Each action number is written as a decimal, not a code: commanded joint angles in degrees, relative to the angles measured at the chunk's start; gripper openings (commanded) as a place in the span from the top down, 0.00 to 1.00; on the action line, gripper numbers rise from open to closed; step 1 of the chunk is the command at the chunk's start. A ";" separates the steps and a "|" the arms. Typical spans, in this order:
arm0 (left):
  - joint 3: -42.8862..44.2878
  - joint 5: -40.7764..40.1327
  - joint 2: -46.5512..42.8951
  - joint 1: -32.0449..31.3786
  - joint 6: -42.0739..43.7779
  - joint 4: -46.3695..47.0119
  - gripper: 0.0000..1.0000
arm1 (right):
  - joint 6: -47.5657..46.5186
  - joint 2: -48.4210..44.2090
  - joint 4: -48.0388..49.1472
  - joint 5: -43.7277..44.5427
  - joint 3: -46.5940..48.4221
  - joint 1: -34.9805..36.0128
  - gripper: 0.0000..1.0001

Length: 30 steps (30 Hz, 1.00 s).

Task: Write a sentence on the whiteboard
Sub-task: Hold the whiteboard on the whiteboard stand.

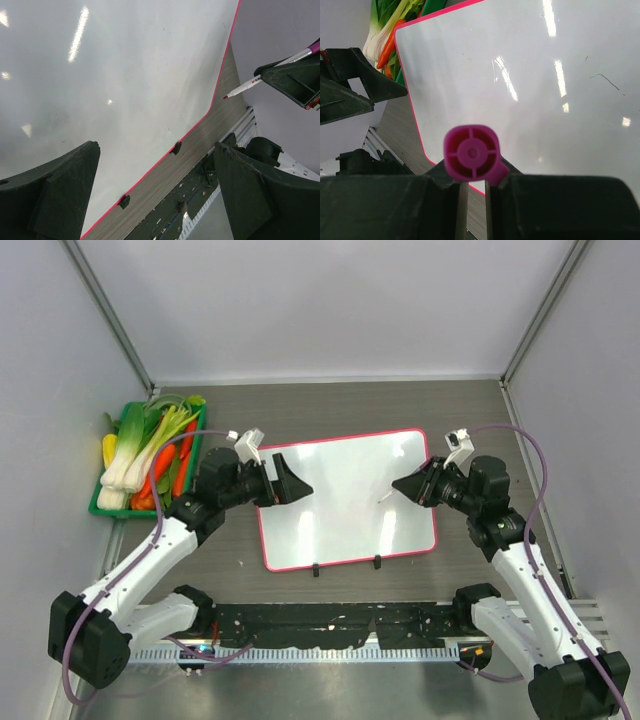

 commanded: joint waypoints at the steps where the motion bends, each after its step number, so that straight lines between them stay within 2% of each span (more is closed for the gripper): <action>1: -1.42 0.90 -1.78 0.44 -0.21 4.50 0.00 | 0.10 -0.41 3.44 -0.61 -0.19 -0.13 0.99; 30: -3.97 0.81 -3.72 0.44 -1.00 7.14 0.00 | -0.25 -0.41 4.76 -0.79 -2.12 -0.13 0.99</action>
